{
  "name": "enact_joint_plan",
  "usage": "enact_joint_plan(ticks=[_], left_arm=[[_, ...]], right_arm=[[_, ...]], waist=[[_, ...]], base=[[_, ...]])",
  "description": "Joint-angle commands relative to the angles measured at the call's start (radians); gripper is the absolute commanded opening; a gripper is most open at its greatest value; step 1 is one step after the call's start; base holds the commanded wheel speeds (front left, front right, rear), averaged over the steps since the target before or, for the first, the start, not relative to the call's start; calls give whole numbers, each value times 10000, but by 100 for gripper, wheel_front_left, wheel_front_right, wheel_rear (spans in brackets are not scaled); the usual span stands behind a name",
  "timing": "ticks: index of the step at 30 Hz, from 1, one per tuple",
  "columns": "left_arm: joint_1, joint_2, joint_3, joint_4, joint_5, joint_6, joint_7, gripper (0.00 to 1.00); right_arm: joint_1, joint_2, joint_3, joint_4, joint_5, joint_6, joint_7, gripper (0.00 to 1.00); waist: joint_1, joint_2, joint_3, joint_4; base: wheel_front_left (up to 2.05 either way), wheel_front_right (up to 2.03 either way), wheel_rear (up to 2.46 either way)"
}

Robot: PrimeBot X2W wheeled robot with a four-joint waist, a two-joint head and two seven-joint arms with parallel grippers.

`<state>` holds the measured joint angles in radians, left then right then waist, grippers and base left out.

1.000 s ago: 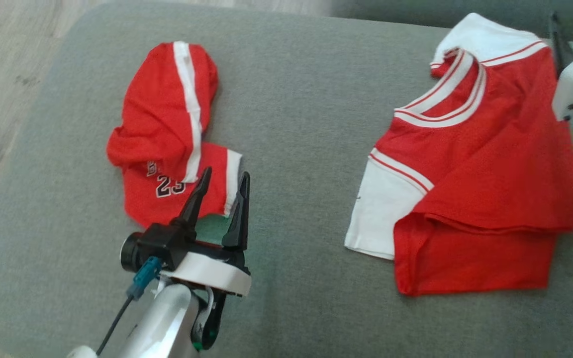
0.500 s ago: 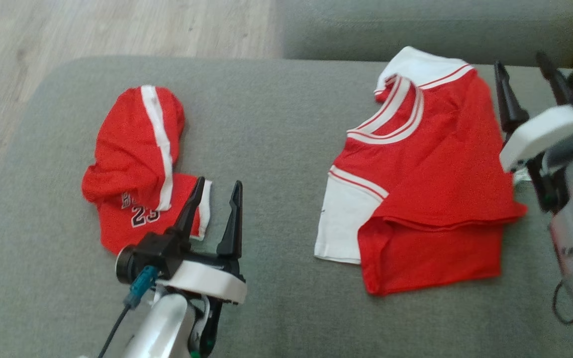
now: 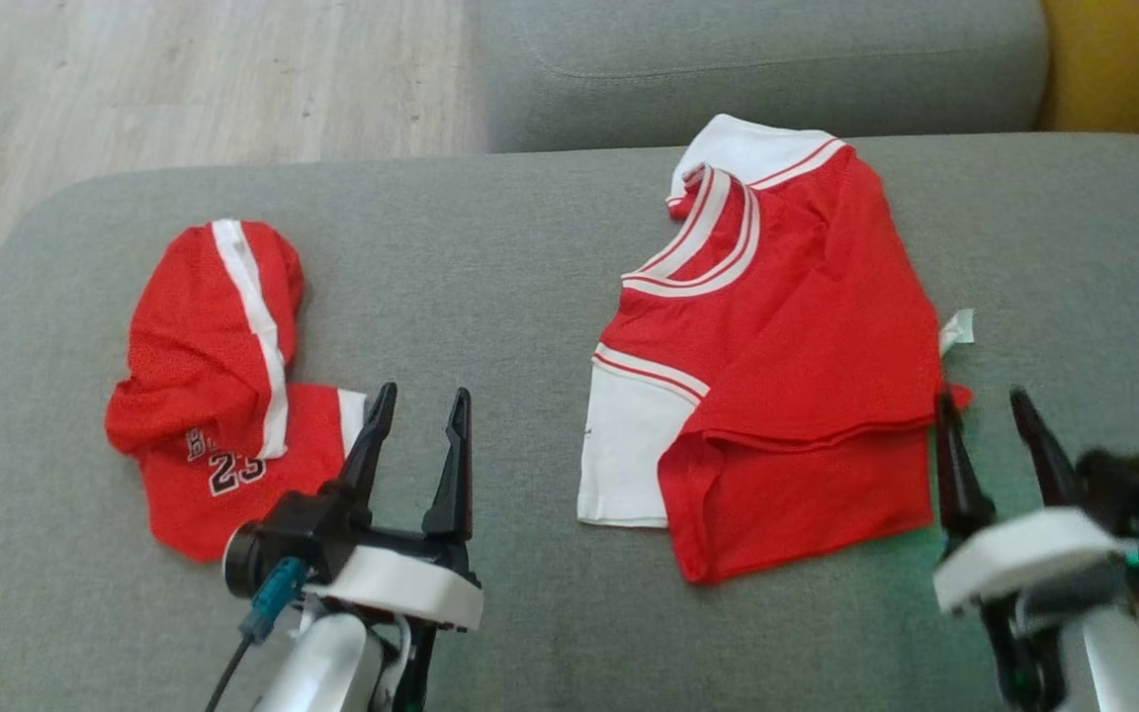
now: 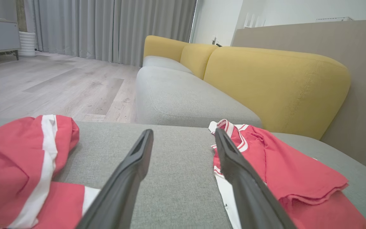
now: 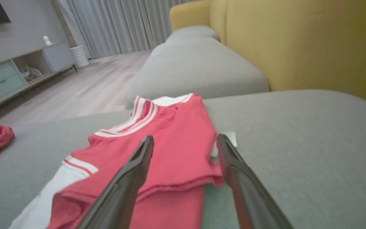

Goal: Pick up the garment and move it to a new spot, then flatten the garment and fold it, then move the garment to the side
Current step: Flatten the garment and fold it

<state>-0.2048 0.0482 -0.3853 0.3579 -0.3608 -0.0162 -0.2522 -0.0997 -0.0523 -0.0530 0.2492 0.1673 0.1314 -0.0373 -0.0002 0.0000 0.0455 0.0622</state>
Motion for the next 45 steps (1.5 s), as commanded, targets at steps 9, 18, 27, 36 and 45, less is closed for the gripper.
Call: enact_joint_plan(ticks=[9, 18, 27, 36, 45], left_arm=[[-307, 20, 478, -329, 226, -62, -95, 100], [-542, 20, 365, -285, 238, -201, -95, 100], [-760, 20, 408, -221, 306, -300, -95, 100], [-707, 20, 575, -115, 380, -282, -95, 100], [-566, 20, 524, -252, 196, -188, -95, 100]], right_arm=[[-25, 17, -172, -679, 526, -7, -18, 100], [-1579, 19, -1865, 1373, 439, -7, 526, 100], [-2925, 19, -2093, 4091, 392, -7, 548, 100], [-3405, 20, -2377, 5218, -260, -7, 128, 0], [-3456, 19, -4900, 2488, -2629, -7, 1244, 0]], waist=[[2, 0, 392, -213], [2, 0, 1050, 134], [2, 0, 1517, 517], [2, 0, 1238, 381], [2, 0, 945, 80]], base=[[0, 0, 0], [0, 0, 0], [0, 0, 0], [0, 0, 0], [0, 0, 0]])
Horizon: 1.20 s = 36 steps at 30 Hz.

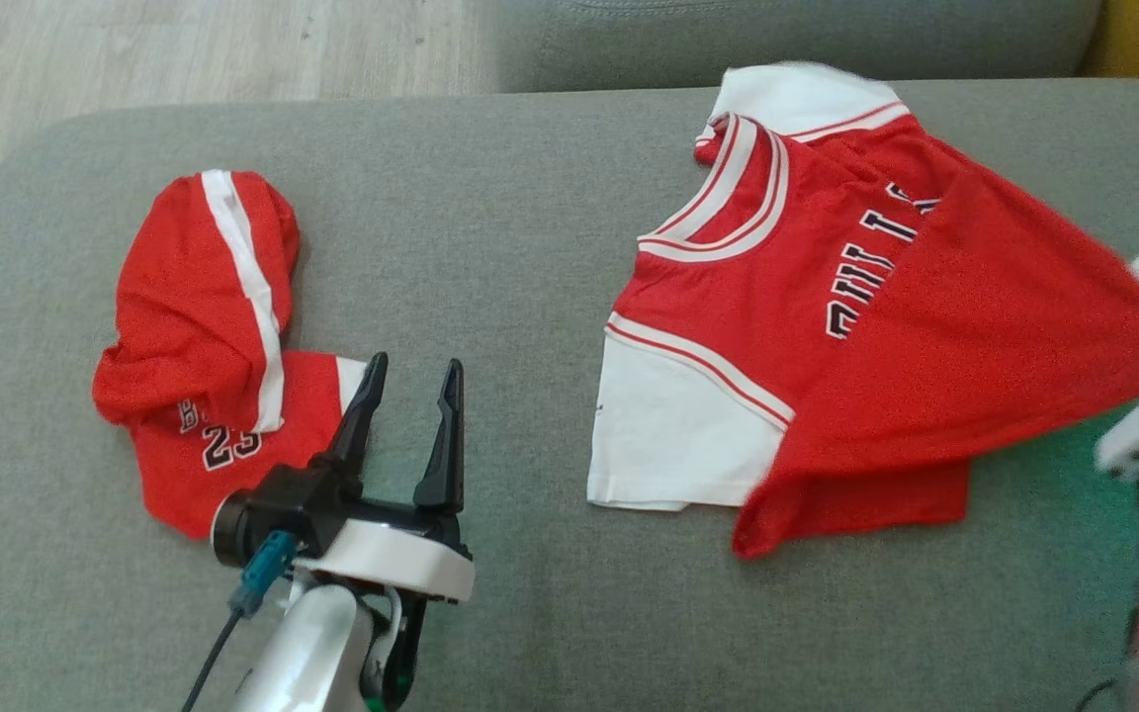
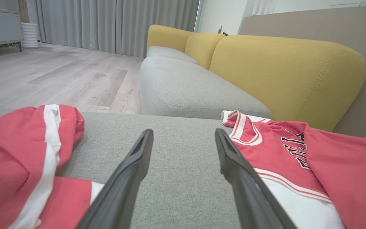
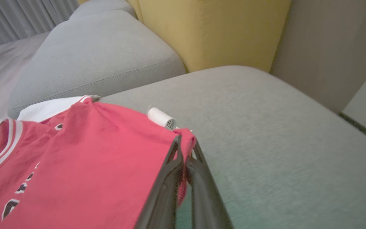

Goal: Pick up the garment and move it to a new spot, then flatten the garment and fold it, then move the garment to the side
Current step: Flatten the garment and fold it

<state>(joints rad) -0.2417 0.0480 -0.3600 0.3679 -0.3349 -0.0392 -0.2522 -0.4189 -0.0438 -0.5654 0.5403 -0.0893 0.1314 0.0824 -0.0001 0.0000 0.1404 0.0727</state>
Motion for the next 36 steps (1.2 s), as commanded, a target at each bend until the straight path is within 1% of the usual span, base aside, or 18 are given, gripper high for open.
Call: enact_joint_plan(ticks=[1, 4, 7, 8, 9, 12, 15, 18, 20, 25, 29, 32, 36], left_arm=[[-200, 22, 257, -371, -85, 62, -95, 100], [-239, 22, 197, -438, -148, 95, -95, 100], [-294, 22, 135, -493, -207, 100, -95, 100], [-294, 22, 135, -493, -207, 100, -95, 100], [-319, 22, 121, -507, -221, 96, -95, 100], [-419, 22, 87, -512, -238, 69, -95, 100], [-530, 22, 66, -506, -249, 52, -95, 100], [-626, 22, 91, -492, -214, 24, -95, 100], [-710, 22, 83, -482, -191, -18, -95, 100], [-882, 22, 53, -451, -152, -87, -95, 100], [-964, 22, 73, -443, -125, -137, -95, 100], [-971, 22, 107, -441, -90, -169, -95, 100], [-989, 22, 69, -381, -22, -186, -95, 100]], right_arm=[[-281, -65, 109, -846, -207, -7, 306, 0], [-345, -181, -26, -1947, -439, -7, 1059, 0], [-461, -430, 108, -2723, -486, -7, 1706, 0], [-461, -430, 108, -2723, -486, -7, 1706, 0], [-515, -560, 163, -2901, -509, -7, 1889, 0], [-701, -1045, 315, -3149, -635, -7, 2324, 0], [-923, -1688, 381, -3190, -929, -7, 2644, 0], [-1322, -2376, 449, -2870, -1118, -7, 2807, 0], [-1586, -2913, 617, -2466, -1292, -7, 2800, 0], [-2059, -3947, 807, -1393, -1933, -7, 2744, 0], [-2516, -4533, 853, -769, -2491, -7, 2520, 0], [-2983, -4798, 836, -421, -2833, -7, 2085, 0], [-3527, -4945, 851, -54, -3316, -7, 1355, 0]], waist=[[1, 0, 5, -40], [1, 0, 107, -41], [1, 0, 256, 6], [1, 0, 256, 6], [1, 0, 321, 32], [1, 0, 512, 148], [1, 0, 710, 314], [1, 0, 942, 471], [1, 0, 1108, 613], [1, 0, 1386, 1014], [1, 0, 1522, 1236], [1, 0, 1555, 1285], [1, 0, 1521, 1310]], base=[[0, 0, 0], [0, 0, 0], [0, 0, 0], [0, 0, 0], [0, 0, 0], [0, 0, 0], [0, 0, 0], [0, 0, 0], [0, 0, 0], [0, 0, 0], [0, 0, 0], [0, 0, 0], [0, 0, 0]])
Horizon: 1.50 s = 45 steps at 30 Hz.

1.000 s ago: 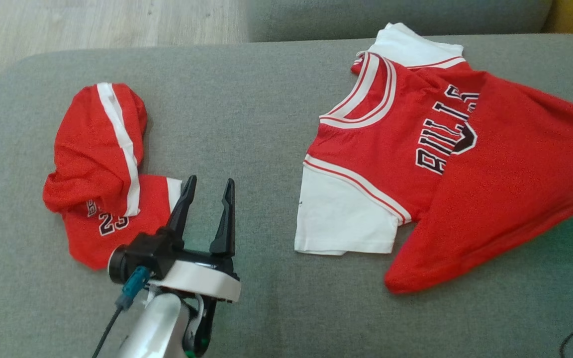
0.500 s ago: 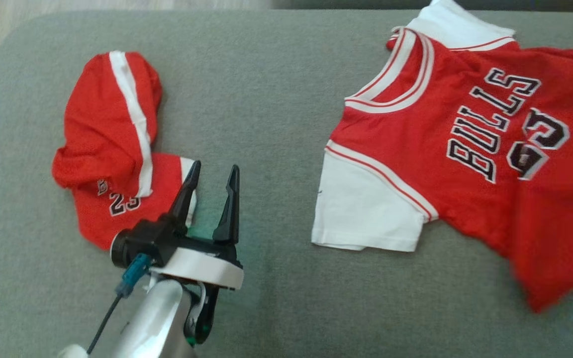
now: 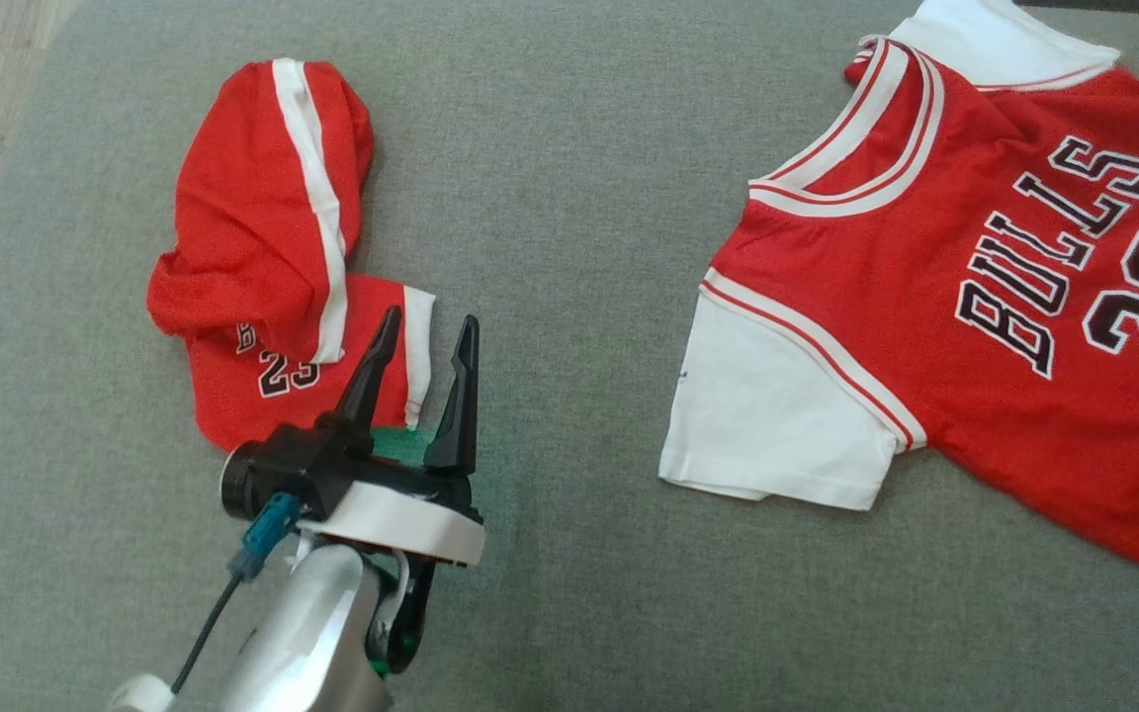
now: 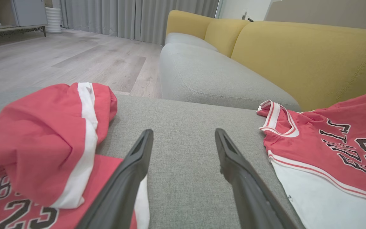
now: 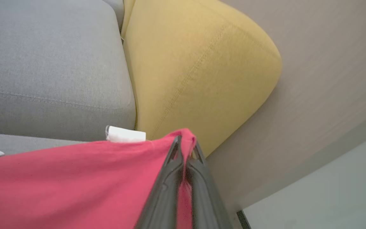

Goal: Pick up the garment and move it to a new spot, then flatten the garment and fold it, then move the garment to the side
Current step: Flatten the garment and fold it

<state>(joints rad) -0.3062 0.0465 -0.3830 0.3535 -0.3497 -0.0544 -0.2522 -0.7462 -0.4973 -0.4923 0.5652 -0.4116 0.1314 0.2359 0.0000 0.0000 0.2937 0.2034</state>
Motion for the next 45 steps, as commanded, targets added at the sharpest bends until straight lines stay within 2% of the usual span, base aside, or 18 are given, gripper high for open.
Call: enact_joint_plan(ticks=[1, 2, 3, 4, 5, 13, 17, 21, 25, 28, 33, 35, 38, 41, 45], left_arm=[[-366, 37, 280, -225, 126, -36, -95, 100], [-388, 37, 263, -221, 126, -36, -95, 100], [-409, 37, 248, -220, 125, -34, -95, 100], [-425, 37, 236, -224, 123, -30, -95, 100], [-434, 37, 227, -230, 122, -25, -95, 100], [-327, 37, 193, -178, 95, 42, -95, 100], [-249, 37, 244, -184, 65, 72, -95, 100], [-68, 37, 361, -198, 54, 121, -95, 100], [180, 37, 455, -258, 41, 170, -95, 100], [328, 37, 439, -326, -10, 225, -95, 100], [466, 37, 420, -450, -105, 309, -95, 100], [509, 37, 387, -476, -125, 322, -95, 100], [566, 37, 334, -486, -196, 330, -95, 100], [593, 37, 307, -455, -257, 311, -95, 100], [511, 37, 307, -284, -147, 228, -95, 100]], right_arm=[[-391, -417, 131, -212, -178, -7, -355, 0], [-514, -452, 142, -150, -343, -7, -534, 0], [-621, -482, 200, -83, -519, -7, -725, 33], [-752, -477, 202, -27, -652, -7, -929, 96], [-889, -453, 178, -4, -776, -7, -1173, 100], [-905, 499, -107, 639, -1070, -7, -2440, 100], [-718, 1134, -67, 630, -734, -7, -3009, 100], [-286, 2370, 339, 143, 122, -7, -3796, 100], [720, 3729, 1114, -1020, 1574, -7, -4131, 100], [1959, 4229, 1879, -2246, 2769, -7, -3933, 100], [4362, 4447, 2974, -4213, 4560, -7, -3445, 100], [5240, 4461, 3489, -4623, 5013, -7, -3361, 100], [6411, 4466, 4007, -4800, 5855, -7, -3550, 100], [7246, 4468, 4403, -4666, 6111, -7, -3971, 100], [7400, 4469, 4505, -4409, 6306, -7, -4441, 100]], waist=[[0, 0, -20, 12], [0, 0, -21, 21], [0, 0, -23, 30], [0, 0, -19, 33], [0, 0, -13, 34], [0, 0, -286, -140], [0, 0, -548, -303], [0, 0, -1018, -673], [0, 0, -1558, -1112], [0, 0, -1870, -1361], [0, 0, -2157, -1674], [0, 0, -2214, -1750], [0, 0, -2257, -1836], [0, 0, -2214, -1900], [0, 0, -2047, -2124]], base=[[0, 0, 0], [0, 0, 0], [0, 0, 0], [0, 0, 0], [0, 0, 0], [0, 0, 0], [0, 0, 0], [0, 0, 0], [0, 0, 0], [0, 0, 0], [0, 0, 0], [0, 0, 0], [0, 0, 0], [0, 0, 0], [0, 0, 0]])
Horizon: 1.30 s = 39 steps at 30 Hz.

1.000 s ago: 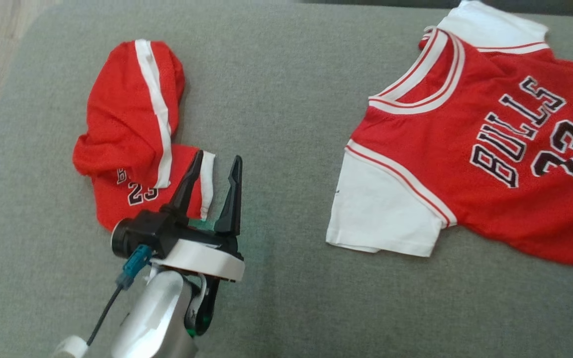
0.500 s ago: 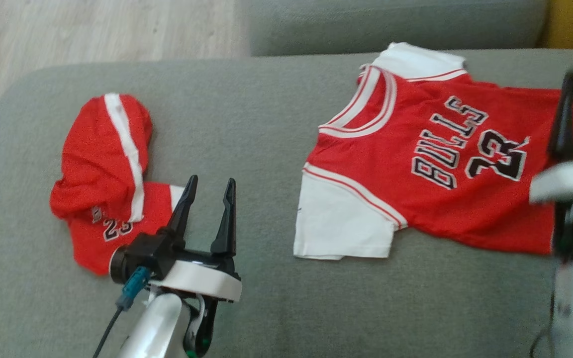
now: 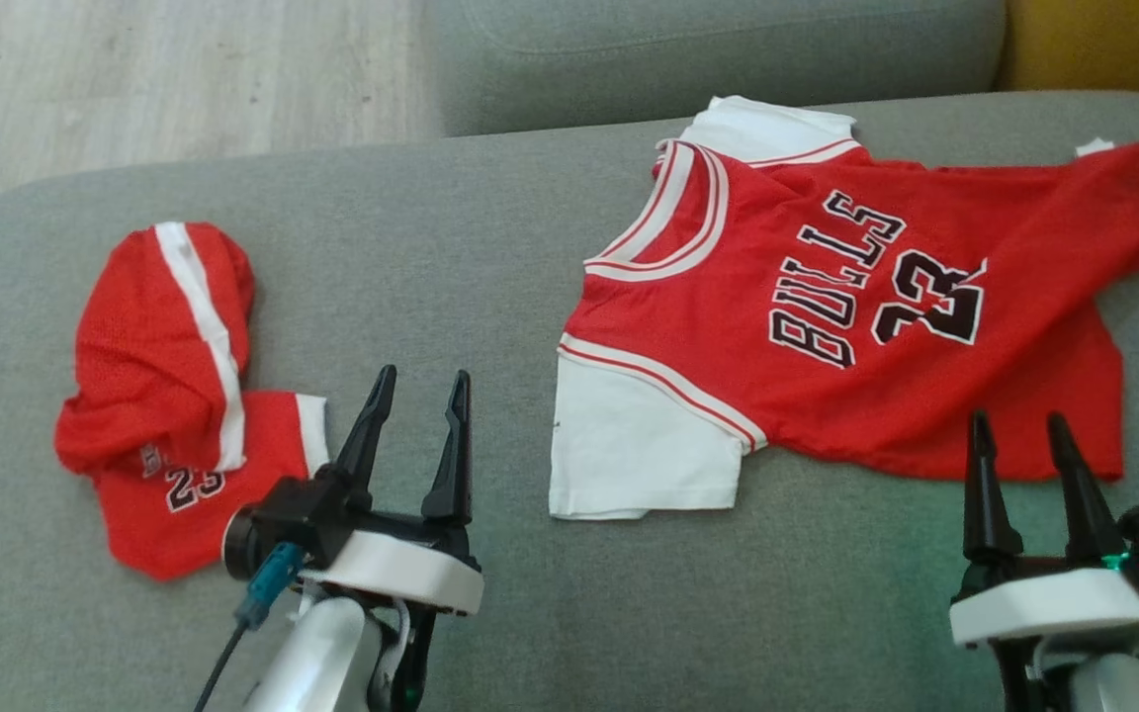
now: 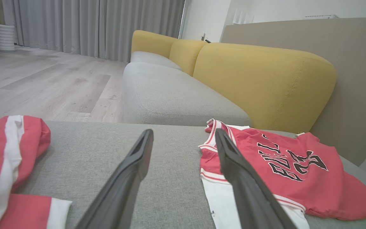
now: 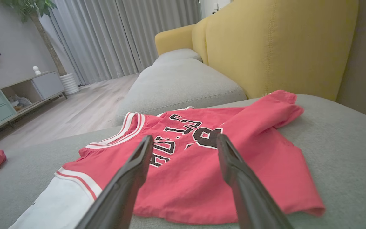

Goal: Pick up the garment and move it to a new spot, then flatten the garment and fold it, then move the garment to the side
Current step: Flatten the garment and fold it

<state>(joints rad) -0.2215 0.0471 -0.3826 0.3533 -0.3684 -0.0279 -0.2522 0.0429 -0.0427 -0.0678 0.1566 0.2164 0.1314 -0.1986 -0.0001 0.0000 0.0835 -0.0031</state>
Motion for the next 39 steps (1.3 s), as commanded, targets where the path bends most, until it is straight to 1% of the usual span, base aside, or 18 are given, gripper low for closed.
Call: enact_joint_plan(ticks=[1, 5, 10, 14, 17, 20, 23, 25, 28, 29, 30, 32, 33, 39], left_arm=[[-384, 32, 284, -224, 95, -72, -95, 100], [-759, 33, -78, 359, 268, -330, 34, 100], [-1296, 63, -749, 1433, 422, -553, 1257, 100], [-1486, 61, -1079, 1899, 307, -699, 1899, 100], [-1533, 63, -1154, 2096, 276, -680, 2143, 100], [-1631, 103, -1162, 2390, 337, -441, 2395, 100], [-1724, 134, -1182, 2688, 347, -291, 2701, 100], [-1773, 141, -1253, 2800, 310, -355, 2834, 100], [-1796, 127, -1428, 2852, 117, -593, 3015, 100], [-1792, 123, -1478, 2857, 46, -652, 3056, 64], [-1787, 120, -1520, 2852, -16, -700, 3072, 0], [-1795, 122, -1501, 2799, -107, -728, 2940, 0], [-1815, 144, -1423, 2768, -129, -658, 2791, 0], [-1924, 289, -746, 2618, -241, 34, 1491, 0]], right_arm=[[-563, -77, 280, -304, 30, -7, -131, 100], [-773, -77, 237, -252, -1, -7, -237, 100], [-868, -77, 336, -124, 45, -7, -345, 100], [-948, -76, 415, 8, 136, -7, -434, 100], [-980, -76, 484, 77, 170, -7, -477, 100], [-1035, -76, 609, 149, 215, -7, -527, 100], [-1092, -76, 636, 193, 284, -7, -564, 100], [-1117, -76, 649, 226, 311, -7, -583, 100], [-1151, -76, 614, 316, 298, -7, -601, 100], [-1163, -76, 587, 346, 293, -7, -606, 100], [-1176, -76, 569, 375, 286, -7, -610, 100], [-1189, -76, 545, 431, 269, -7, -616, 100], [-1189, -76, 530, 458, 264, -7, -618, 100], [-1139, -76, 422, 586, 168, -7, -626, 100]], waist=[[1, 0, 100, -112], [1, 0, 314, -299], [1, 0, 569, -637], [1, 0, 733, -892], [1, 0, 782, -1007], [1, 0, 849, -1200], [1, 0, 912, -1385], [1, 0, 947, -1498], [1, 0, 975, -1628], [1, 0, 973, -1656], [1, 0, 967, -1682], [1, 0, 940, -1704], [1, 0, 921, -1699], [1, 0, 729, -1421]], base=[[0, 0, 0], [0, 0, 0], [0, 0, 0], [0, 0, 0], [0, 0, 0], [0, 0, 0], [0, 0, 0], [0, 0, 0], [0, 0, 0], [0, 0, 0], [0, 0, 0], [0, 0, 0], [0, 0, 0], [0, 0, 0]])
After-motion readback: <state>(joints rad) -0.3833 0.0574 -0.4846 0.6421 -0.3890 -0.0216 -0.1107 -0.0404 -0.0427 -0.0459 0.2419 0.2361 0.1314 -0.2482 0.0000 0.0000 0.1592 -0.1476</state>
